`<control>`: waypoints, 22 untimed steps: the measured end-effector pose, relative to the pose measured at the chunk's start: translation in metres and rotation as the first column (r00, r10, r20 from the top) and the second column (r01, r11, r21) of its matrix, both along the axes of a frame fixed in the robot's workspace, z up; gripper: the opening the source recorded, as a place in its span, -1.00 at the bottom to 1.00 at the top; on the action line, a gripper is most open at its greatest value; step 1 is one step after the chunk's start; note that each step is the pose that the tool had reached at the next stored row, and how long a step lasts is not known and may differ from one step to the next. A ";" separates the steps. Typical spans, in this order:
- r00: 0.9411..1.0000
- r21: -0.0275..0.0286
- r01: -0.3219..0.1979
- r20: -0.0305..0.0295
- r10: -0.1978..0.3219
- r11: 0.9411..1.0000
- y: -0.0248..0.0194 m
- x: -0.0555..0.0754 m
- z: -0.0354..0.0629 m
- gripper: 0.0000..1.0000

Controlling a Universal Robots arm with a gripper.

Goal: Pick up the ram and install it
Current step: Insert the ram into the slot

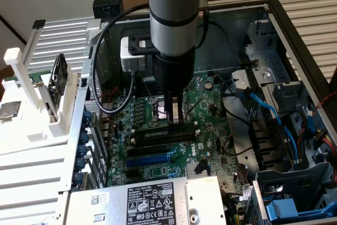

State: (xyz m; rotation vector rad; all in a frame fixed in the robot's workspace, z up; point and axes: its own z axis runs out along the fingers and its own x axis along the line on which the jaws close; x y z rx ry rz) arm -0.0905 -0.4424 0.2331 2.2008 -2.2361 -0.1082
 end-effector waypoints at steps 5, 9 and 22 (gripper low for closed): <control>1.000 0.000 0.000 0.000 0.000 1.000 0.0001 0.000 -0.0014 -0.76; 1.000 0.000 0.000 0.000 0.000 1.000 0.0001 0.000 -0.0016 -0.76; 1.000 0.000 0.000 0.000 0.000 1.000 -0.0011 -0.001 -0.0016 -0.76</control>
